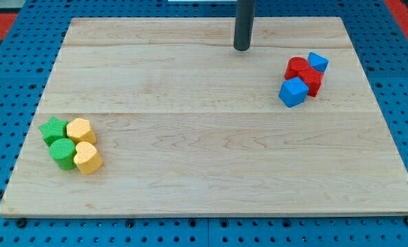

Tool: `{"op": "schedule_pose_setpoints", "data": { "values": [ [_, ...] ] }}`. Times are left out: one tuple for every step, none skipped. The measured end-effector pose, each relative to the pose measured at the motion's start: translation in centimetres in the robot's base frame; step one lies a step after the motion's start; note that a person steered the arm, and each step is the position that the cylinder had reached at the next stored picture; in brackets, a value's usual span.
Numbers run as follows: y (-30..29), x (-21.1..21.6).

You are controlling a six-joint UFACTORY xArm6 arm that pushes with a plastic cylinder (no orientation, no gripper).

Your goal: Separate the red blocks and blue blocks

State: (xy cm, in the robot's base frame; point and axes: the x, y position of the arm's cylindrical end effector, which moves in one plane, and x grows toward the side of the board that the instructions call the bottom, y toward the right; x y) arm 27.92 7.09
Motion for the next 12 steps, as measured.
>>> {"op": "schedule_pose_setpoints", "data": {
  "values": [
    [0.0, 0.0],
    [0.0, 0.0],
    [0.0, 0.0],
    [0.0, 0.0],
    [0.0, 0.0],
    [-0.4, 0.1],
    [-0.6, 0.1],
    [1.4, 0.4],
    [9.9, -1.1],
    [21.1, 2.7],
    [21.3, 10.0],
    [13.9, 11.5]
  ]
}}
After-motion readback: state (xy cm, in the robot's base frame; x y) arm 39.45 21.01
